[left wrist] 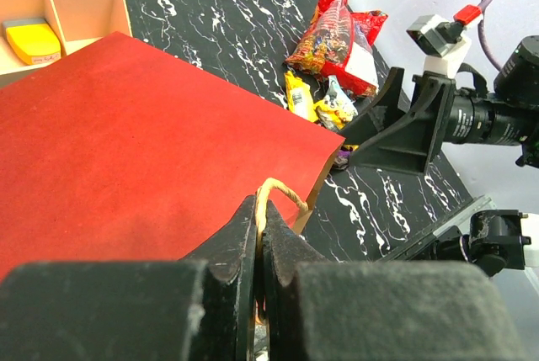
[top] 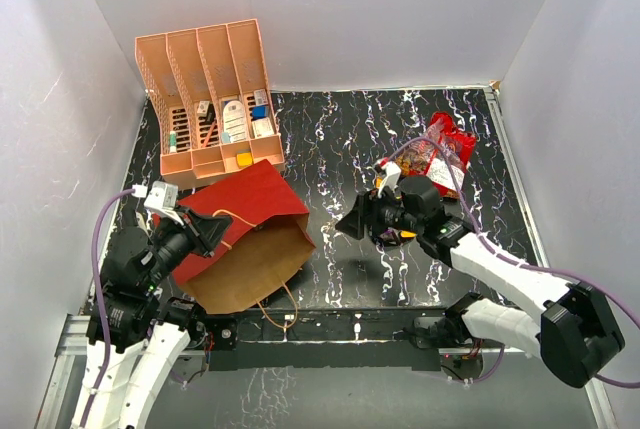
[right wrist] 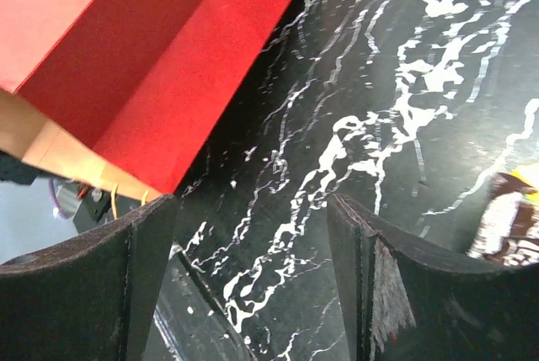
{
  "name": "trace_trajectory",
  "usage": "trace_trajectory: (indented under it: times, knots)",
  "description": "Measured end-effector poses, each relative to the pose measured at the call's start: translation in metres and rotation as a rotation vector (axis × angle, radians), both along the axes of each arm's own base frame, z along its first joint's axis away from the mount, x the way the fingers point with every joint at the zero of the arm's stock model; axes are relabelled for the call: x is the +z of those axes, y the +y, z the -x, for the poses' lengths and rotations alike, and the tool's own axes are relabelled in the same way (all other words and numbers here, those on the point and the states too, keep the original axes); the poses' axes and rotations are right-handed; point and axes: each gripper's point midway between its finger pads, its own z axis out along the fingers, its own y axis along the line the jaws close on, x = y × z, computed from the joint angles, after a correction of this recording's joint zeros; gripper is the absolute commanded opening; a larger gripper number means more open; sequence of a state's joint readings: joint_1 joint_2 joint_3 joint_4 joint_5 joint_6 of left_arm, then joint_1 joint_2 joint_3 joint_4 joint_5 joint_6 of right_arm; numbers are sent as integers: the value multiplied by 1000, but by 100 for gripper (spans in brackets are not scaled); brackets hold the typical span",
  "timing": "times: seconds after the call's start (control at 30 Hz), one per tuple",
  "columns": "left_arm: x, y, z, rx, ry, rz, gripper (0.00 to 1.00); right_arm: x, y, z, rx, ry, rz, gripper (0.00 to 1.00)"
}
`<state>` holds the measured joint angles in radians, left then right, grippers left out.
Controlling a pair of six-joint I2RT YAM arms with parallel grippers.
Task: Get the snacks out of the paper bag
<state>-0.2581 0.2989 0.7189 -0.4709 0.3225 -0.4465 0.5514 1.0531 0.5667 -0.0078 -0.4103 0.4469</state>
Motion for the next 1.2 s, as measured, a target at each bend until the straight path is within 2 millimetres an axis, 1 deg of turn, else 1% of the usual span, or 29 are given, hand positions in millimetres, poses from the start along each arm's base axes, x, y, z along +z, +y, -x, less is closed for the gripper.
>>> trace_trajectory:
  times: [0.27,0.5,0.7,0.9,1.13,1.2]
  knots:
    - [1,0,1,1,-5,1,0,1,36,31,142,-18,12,78]
    - [1,0,1,0,-5,1,0,19,71,57,263,-137,33,78]
    - [1,0,0,0,-6,2,0,28,100,69,306,-229,78,78]
    - [3,-1,1,-10,-12,6,0,25,124,88,349,-333,151,77]
    - [15,-9,-5,-27,-5,68,0,22,170,95,353,-457,278,76]
    - [20,-13,-7,-38,1,91,0,21,178,100,356,-495,304,76]
